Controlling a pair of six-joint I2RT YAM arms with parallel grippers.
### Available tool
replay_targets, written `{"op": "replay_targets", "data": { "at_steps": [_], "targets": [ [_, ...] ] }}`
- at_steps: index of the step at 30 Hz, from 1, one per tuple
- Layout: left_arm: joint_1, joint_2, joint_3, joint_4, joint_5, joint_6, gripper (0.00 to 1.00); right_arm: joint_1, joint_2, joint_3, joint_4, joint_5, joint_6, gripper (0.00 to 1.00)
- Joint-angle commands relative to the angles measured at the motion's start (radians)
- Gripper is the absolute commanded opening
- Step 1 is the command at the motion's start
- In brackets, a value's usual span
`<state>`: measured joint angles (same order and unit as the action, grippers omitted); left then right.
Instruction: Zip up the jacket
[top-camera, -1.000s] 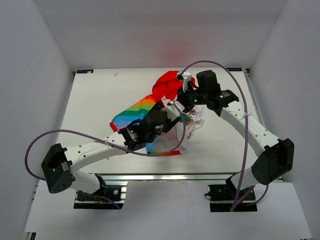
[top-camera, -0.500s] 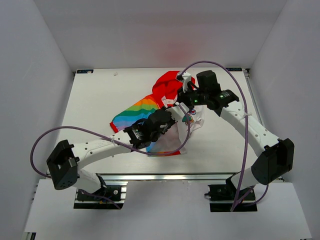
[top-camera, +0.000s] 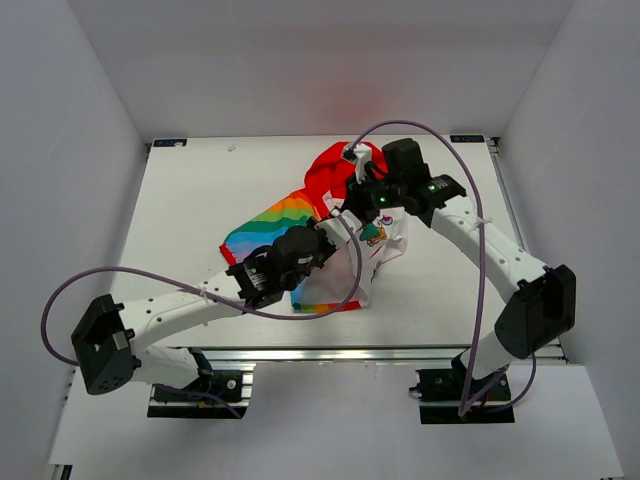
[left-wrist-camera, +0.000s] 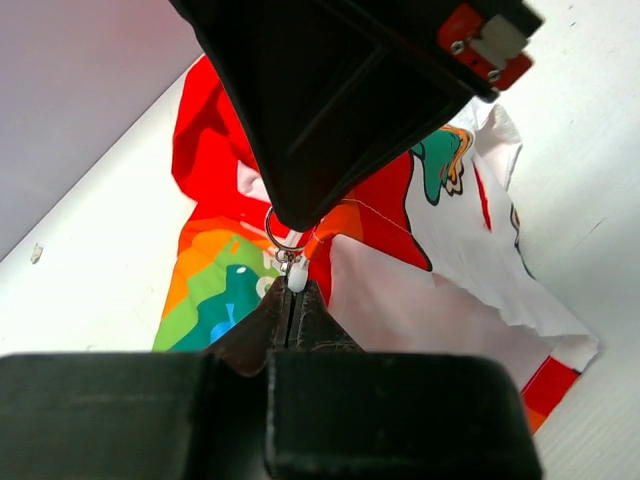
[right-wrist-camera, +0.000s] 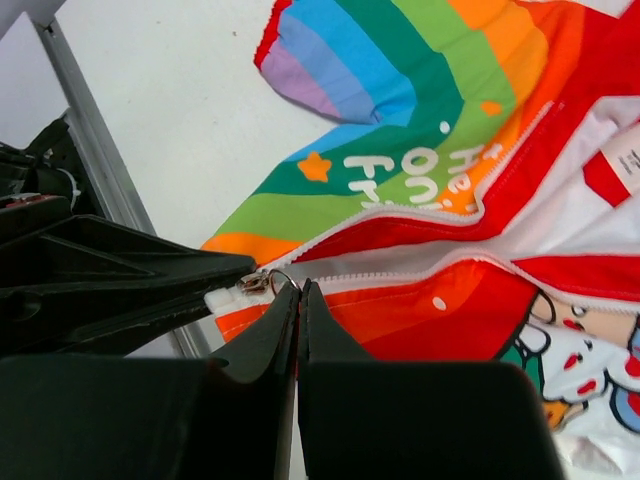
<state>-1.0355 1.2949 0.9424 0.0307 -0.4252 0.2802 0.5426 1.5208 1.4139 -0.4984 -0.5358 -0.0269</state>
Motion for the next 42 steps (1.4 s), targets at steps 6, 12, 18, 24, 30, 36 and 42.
{"op": "replay_targets", "data": {
  "at_steps": [6, 12, 18, 24, 30, 36, 42],
  "targets": [
    [-0.011, -0.163, 0.007, 0.018, 0.106, -0.042, 0.00, -0.027, 0.229, 0.111, 0.152, 0.280, -0.056, 0.00],
    [-0.011, -0.169, -0.008, -0.003, 0.069, -0.065, 0.00, -0.050, 0.216, 0.082, 0.193, 0.203, -0.050, 0.00],
    [-0.011, -0.157, -0.021, 0.009, 0.063, -0.070, 0.00, -0.052, 0.020, -0.082, 0.208, 0.100, -0.041, 0.00],
    [-0.011, -0.131, -0.010, 0.015, 0.098, -0.076, 0.00, -0.046, -0.091, -0.161, 0.216, 0.020, -0.025, 0.00],
    [-0.011, -0.049, 0.081, -0.090, 0.102, -0.096, 0.13, -0.044, -0.137, -0.184, 0.218, -0.027, -0.021, 0.00],
    [-0.011, 0.041, 0.136, -0.135, 0.066, -0.096, 0.24, -0.036, -0.206, -0.196, 0.210, -0.110, -0.005, 0.00],
    [-0.011, 0.055, 0.150, -0.140, 0.042, -0.085, 0.33, -0.035, -0.215, -0.191, 0.202, -0.113, 0.002, 0.00]
  ]
}}
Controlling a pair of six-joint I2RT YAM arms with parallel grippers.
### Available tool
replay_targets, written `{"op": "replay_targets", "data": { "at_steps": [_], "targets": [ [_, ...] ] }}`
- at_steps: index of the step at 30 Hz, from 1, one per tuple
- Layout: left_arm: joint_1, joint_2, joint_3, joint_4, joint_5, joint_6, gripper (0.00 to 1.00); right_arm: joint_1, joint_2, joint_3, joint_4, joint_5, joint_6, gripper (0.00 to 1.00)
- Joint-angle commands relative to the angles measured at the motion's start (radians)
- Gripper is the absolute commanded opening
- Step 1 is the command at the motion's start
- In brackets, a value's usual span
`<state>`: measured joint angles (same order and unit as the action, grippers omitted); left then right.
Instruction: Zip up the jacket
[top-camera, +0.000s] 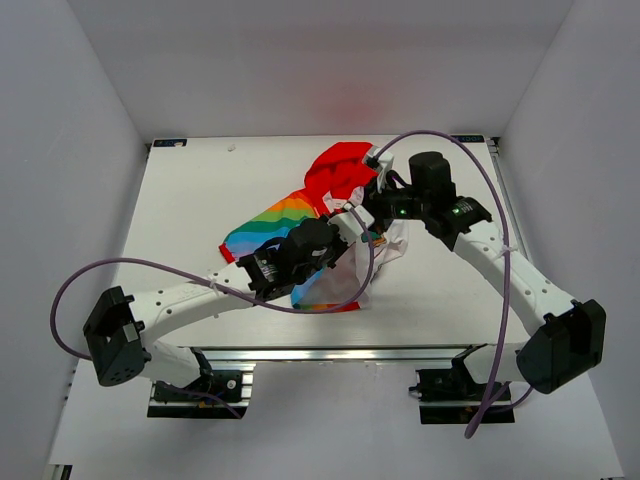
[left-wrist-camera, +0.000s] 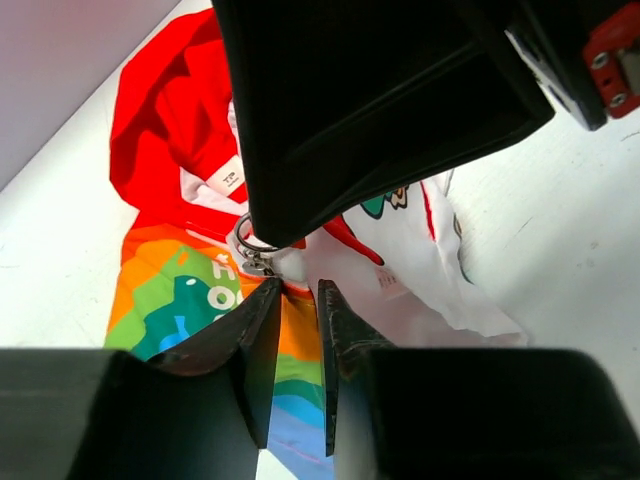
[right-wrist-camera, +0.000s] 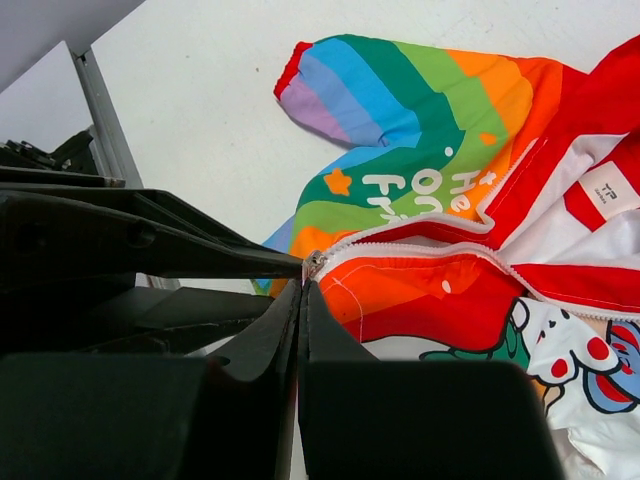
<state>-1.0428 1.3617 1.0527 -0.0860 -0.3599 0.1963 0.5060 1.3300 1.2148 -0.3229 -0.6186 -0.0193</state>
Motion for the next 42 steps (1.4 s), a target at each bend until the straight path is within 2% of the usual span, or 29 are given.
{"op": "replay_targets", "data": {
  "at_steps": [1, 2, 4, 5, 9, 14, 18, 21, 23, 27, 32, 38, 41, 42],
  "targets": [
    [-0.003, -0.012, 0.038, -0.021, -0.034, -0.003, 0.33, 0.002, -0.025, 0.011, 0.025, -0.030, -0.004, 0.00],
    [-0.003, -0.013, 0.036, -0.020, -0.040, -0.003, 0.28, 0.002, -0.023, 0.012, 0.021, -0.033, -0.005, 0.00],
    [-0.003, -0.019, 0.030, -0.015, -0.059, -0.009, 0.07, 0.002, -0.023, 0.014, 0.021, -0.029, -0.005, 0.00],
    [-0.003, -0.022, 0.027, -0.009, -0.060, -0.009, 0.00, 0.002, -0.020, 0.015, 0.018, -0.023, -0.004, 0.00],
    [-0.003, -0.065, -0.016, 0.060, -0.047, -0.001, 0.00, 0.002, -0.011, 0.020, 0.015, -0.012, -0.001, 0.00],
    [-0.003, -0.200, -0.111, 0.140, 0.002, -0.003, 0.00, 0.002, 0.015, 0.032, 0.009, 0.143, 0.005, 0.00],
    [-0.003, -0.308, -0.181, 0.183, 0.045, -0.015, 0.00, 0.002, 0.108, 0.063, 0.016, 0.210, -0.004, 0.00],
    [-0.003, -0.334, -0.186, 0.142, 0.039, -0.034, 0.00, 0.002, 0.179, 0.078, 0.054, 0.215, -0.027, 0.00],
    [-0.003, -0.340, -0.177, 0.118, 0.033, -0.043, 0.00, 0.000, 0.225, 0.100, 0.067, 0.282, -0.036, 0.00],
    [-0.003, -0.343, -0.174, 0.091, 0.024, -0.070, 0.00, -0.020, 0.403, 0.230, 0.068, 0.368, -0.045, 0.00],
    [-0.003, -0.335, -0.181, -0.004, 0.071, -0.149, 0.00, -0.075, 0.615, 0.411, 0.166, 0.490, -0.042, 0.00],
    [-0.003, -0.342, -0.241, -0.098, 0.231, -0.356, 0.00, -0.156, 1.041, 0.846, 0.246, 0.586, 0.004, 0.00],
    [-0.006, -0.348, -0.281, -0.158, 0.301, -0.463, 0.00, -0.167, 1.135, 1.000, 0.306, 0.647, 0.009, 0.00],
    [-0.006, -0.348, -0.287, -0.182, 0.306, -0.492, 0.00, -0.167, 1.159, 0.997, 0.405, 0.680, 0.001, 0.00]
  ]
}}
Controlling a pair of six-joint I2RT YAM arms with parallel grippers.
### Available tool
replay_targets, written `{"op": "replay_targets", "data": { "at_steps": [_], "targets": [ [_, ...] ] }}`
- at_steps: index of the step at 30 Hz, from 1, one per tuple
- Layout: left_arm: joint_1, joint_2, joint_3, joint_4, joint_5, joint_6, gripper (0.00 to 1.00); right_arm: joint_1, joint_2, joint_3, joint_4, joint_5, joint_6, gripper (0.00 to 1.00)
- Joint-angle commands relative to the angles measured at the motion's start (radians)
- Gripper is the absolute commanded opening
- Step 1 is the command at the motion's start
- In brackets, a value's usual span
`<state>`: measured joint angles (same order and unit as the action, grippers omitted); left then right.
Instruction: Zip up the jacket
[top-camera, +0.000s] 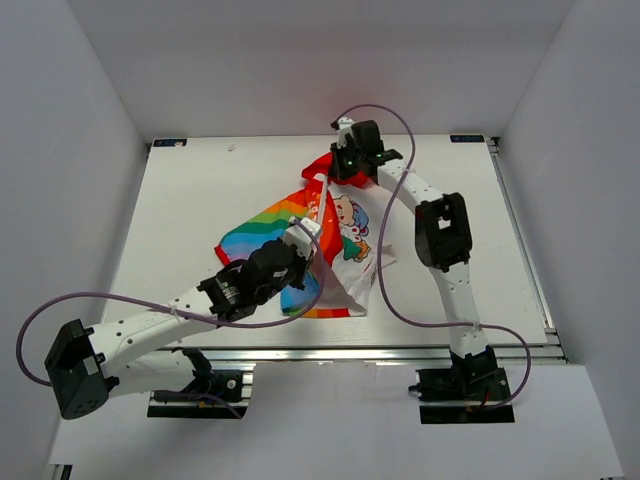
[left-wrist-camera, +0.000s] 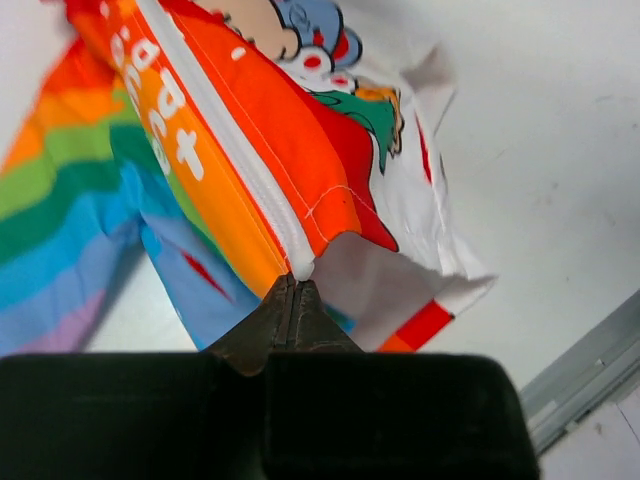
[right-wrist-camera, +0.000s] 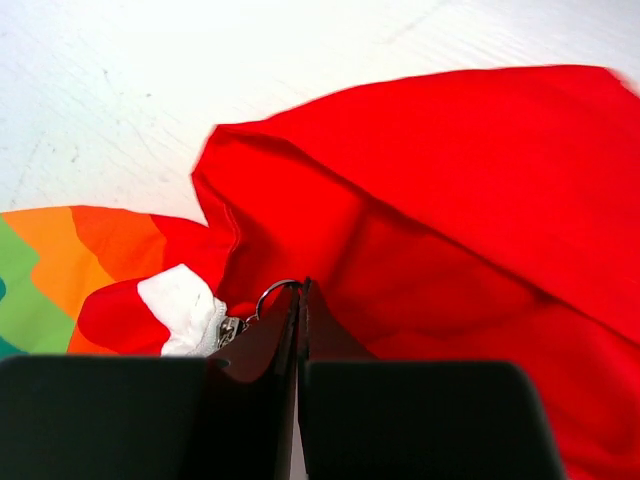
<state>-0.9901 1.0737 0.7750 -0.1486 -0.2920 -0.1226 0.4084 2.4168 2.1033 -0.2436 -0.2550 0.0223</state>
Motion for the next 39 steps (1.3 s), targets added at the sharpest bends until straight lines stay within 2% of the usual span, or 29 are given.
{"op": "replay_targets", "data": {
  "at_steps": [1, 5, 8, 10, 11, 12, 13, 14, 16, 17, 18, 20, 21, 23, 24, 25, 26, 28, 29, 30, 32, 33, 34, 36, 39],
  "targets": [
    [-0.059, -0.060, -0.019, -0.140, 0.243, -0.214, 0.00, -0.071, 0.080, 0.110, 0.358, 0.327, -0.041, 0.00],
    [-0.061, -0.043, -0.112, -0.167, 0.280, -0.294, 0.00, -0.065, 0.085, 0.095, 0.441, 0.238, -0.030, 0.00],
    [-0.059, 0.001, -0.112, -0.176, 0.292, -0.325, 0.00, -0.059, 0.020, 0.035, 0.454, 0.156, -0.030, 0.00],
    [-0.059, 0.057, -0.092, -0.186, 0.292, -0.333, 0.00, -0.057, -0.060, -0.069, 0.471, 0.102, -0.027, 0.28],
    [-0.059, 0.075, -0.068, -0.192, 0.292, -0.334, 0.14, -0.057, -0.093, -0.098, 0.458, 0.085, -0.001, 0.37],
    [-0.059, 0.104, -0.051, -0.203, 0.289, -0.338, 0.29, -0.056, -0.123, -0.147, 0.437, 0.077, 0.011, 0.69],
    [-0.059, 0.115, -0.031, -0.219, 0.281, -0.341, 0.39, -0.057, -0.158, -0.176, 0.417, 0.065, 0.024, 0.84],
    [-0.059, 0.123, -0.008, -0.270, 0.262, -0.344, 0.51, -0.057, -0.238, -0.212, 0.384, 0.045, 0.025, 0.89],
    [-0.059, 0.111, 0.043, -0.313, 0.240, -0.357, 0.66, -0.056, -0.332, -0.357, 0.365, 0.045, 0.045, 0.89],
    [-0.059, 0.094, 0.046, -0.334, 0.226, -0.365, 0.87, -0.056, -0.431, -0.412, 0.357, 0.034, 0.047, 0.89],
    [-0.059, 0.074, 0.044, -0.344, 0.193, -0.391, 0.98, -0.056, -0.480, -0.467, 0.333, 0.063, 0.050, 0.89],
    [-0.059, 0.000, 0.033, -0.370, 0.140, -0.431, 0.98, -0.059, -0.641, -0.647, 0.293, 0.094, 0.074, 0.89],
    [-0.058, -0.021, 0.029, -0.385, 0.063, -0.492, 0.98, -0.057, -0.694, -0.708, 0.276, 0.115, 0.079, 0.89],
    [-0.053, -0.058, 0.046, -0.489, -0.045, -0.617, 0.98, -0.057, -0.856, -0.889, 0.235, 0.201, 0.122, 0.89],
    [-0.050, -0.061, 0.064, -0.535, -0.156, -0.661, 0.98, -0.057, -0.905, -0.946, 0.206, 0.239, 0.133, 0.89],
    [-0.039, -0.052, 0.110, -0.643, -0.203, -0.714, 0.98, -0.059, -0.998, -1.032, 0.184, 0.284, 0.155, 0.89],
    [-0.030, -0.046, 0.131, -0.684, -0.237, -0.771, 0.98, -0.062, -1.039, -1.057, 0.153, 0.352, 0.165, 0.89],
    [-0.003, -0.026, 0.191, -0.768, -0.319, -0.824, 0.98, -0.066, -1.126, -1.083, 0.026, 0.384, 0.194, 0.89],
    [0.022, -0.017, 0.213, -0.790, -0.332, -0.856, 0.98, -0.068, -1.151, -1.085, -0.020, 0.398, 0.211, 0.89],
    [0.107, -0.006, 0.234, -0.811, -0.334, -0.862, 0.98, -0.068, -1.173, -1.088, -0.093, 0.401, 0.228, 0.89],
    [0.230, 0.029, 0.277, -0.830, -0.262, -0.829, 0.98, -0.068, -1.240, -1.115, -0.129, 0.392, 0.260, 0.89],
    [0.349, 0.038, 0.283, -0.826, -0.233, -0.806, 0.98, -0.068, -1.263, -1.131, -0.134, 0.387, 0.266, 0.89],
    [0.396, 0.049, 0.302, -0.821, -0.189, -0.784, 0.98, -0.068, -1.316, -1.147, -0.120, 0.384, 0.271, 0.89],
    [0.468, 0.071, 0.332, -0.830, -0.179, -0.752, 0.98, -0.068, -1.399, -1.197, -0.086, 0.373, 0.277, 0.89],
    [0.484, 0.068, 0.372, -0.812, -0.196, -0.727, 0.98, -0.068, -1.494, -1.258, -0.031, 0.384, 0.283, 0.90]
  ]
}}
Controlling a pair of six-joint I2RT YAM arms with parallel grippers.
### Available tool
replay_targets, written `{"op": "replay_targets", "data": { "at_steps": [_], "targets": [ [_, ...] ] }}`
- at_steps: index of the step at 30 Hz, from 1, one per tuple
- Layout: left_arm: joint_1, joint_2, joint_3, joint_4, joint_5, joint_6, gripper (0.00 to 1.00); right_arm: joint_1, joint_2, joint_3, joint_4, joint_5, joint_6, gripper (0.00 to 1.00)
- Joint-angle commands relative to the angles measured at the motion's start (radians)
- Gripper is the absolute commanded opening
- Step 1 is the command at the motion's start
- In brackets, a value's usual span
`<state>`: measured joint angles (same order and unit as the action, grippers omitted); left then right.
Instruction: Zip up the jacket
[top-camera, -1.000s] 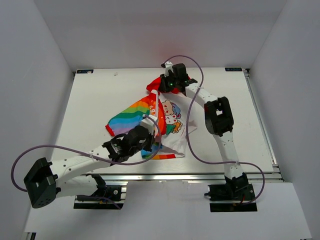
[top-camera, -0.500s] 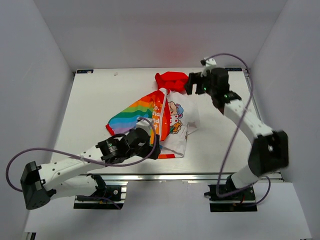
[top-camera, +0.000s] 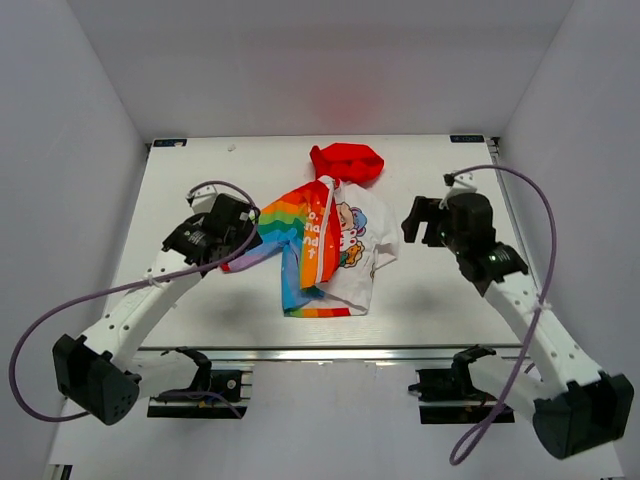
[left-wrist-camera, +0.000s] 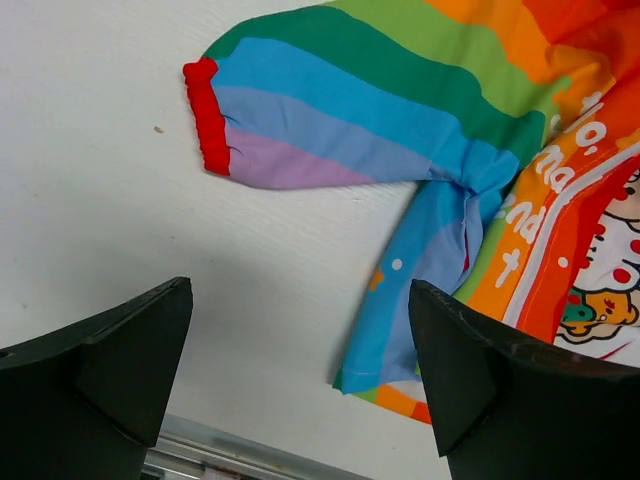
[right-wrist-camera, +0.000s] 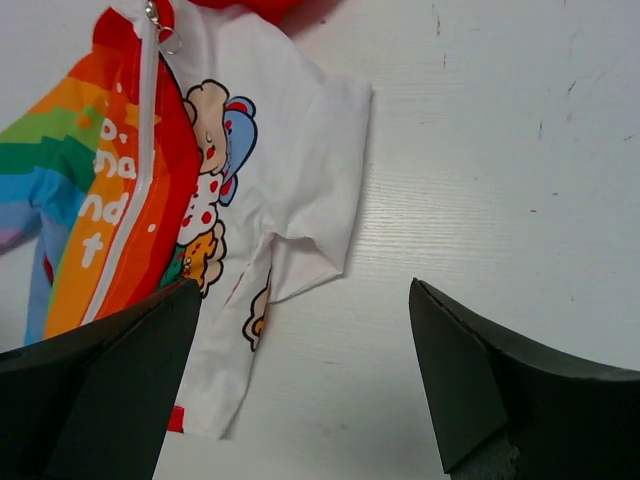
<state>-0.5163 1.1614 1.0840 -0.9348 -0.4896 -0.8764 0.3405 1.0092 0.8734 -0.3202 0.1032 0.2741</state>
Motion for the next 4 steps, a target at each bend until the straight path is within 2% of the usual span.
{"op": "replay_targets", "data": {
  "at_steps": [1, 4],
  "targets": [
    [0.013, -0.022, 0.068, -0.024, 0.003, 0.034, 0.98, 0.000, -0.104, -0.042, 0.056, 0.033, 0.037, 0.89],
    [0.033, -0.023, 0.080, -0.019, 0.011, 0.039, 0.98, 0.000, -0.126, -0.057, 0.076, 0.015, 0.033, 0.90]
  ]
}}
